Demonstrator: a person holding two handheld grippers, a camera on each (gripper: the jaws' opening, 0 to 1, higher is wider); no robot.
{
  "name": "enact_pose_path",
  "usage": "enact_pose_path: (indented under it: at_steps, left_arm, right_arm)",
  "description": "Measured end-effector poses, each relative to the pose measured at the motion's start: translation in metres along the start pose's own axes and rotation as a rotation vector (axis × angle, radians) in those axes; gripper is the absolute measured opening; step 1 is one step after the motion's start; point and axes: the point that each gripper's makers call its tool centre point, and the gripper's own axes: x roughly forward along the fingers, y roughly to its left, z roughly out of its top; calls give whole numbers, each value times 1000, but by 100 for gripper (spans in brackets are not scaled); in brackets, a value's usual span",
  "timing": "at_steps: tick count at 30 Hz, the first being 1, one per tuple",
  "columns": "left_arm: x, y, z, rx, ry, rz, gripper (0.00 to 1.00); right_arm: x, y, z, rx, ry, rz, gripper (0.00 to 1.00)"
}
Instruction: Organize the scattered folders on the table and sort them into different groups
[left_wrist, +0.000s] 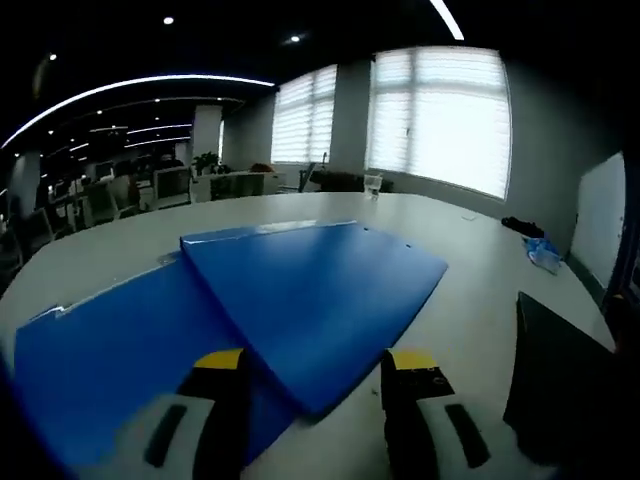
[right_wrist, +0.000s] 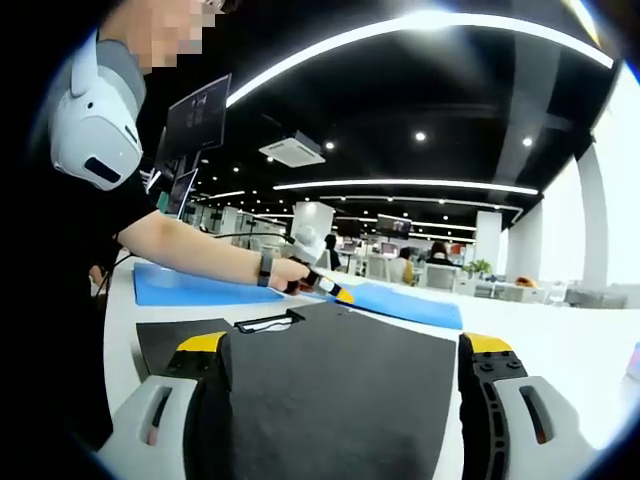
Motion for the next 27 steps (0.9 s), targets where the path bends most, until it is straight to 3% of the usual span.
enact_pose_path:
  at_steps: [7, 11, 15, 17, 19, 21, 22, 23, 24, 25, 27]
  left_arm:
    - [0, 12, 3, -93, -26, 7, 30]
    - [-1, 14, 5, -264, -57, -37, 24]
    - [-1, 14, 8, -537, -94, -143, 21]
    - [-1, 16, 8, -604, -112, -177, 20]
    - [-1, 17, 7, -612, -112, -184, 20]
    - [0, 18, 9, -637, -112, -200, 21]
    - [0, 18, 9, -639, -111, -201, 21]
    - [0, 17, 8, -650, -112, -206, 21]
    - [0, 17, 9, -654, -113, -208, 21]
    - [0, 15, 9, -652, -114, -211, 21]
    - [-1, 15, 8, -661, -116, -217, 21]
  right_arm:
    - [0, 0, 0, -1, 1, -4, 91]
    - [1, -1, 0, -5, 6, -8, 90]
    - [1, -5, 3, 24, 4, -16, 89]
    - [8, -16, 27, 115, -59, 7, 90]
    - [15, -25, 39, 142, -83, 18, 90]
    - [47, -56, 57, 160, -56, 42, 82]
    - [57, -67, 55, 144, -10, 35, 73]
    - [75, -91, 48, 91, 75, -2, 63]
    - [92, -110, 46, 56, 109, -28, 50]
    - [115, -133, 43, 38, 130, -60, 43]
    - [153, -163, 31, 85, 149, -83, 43]
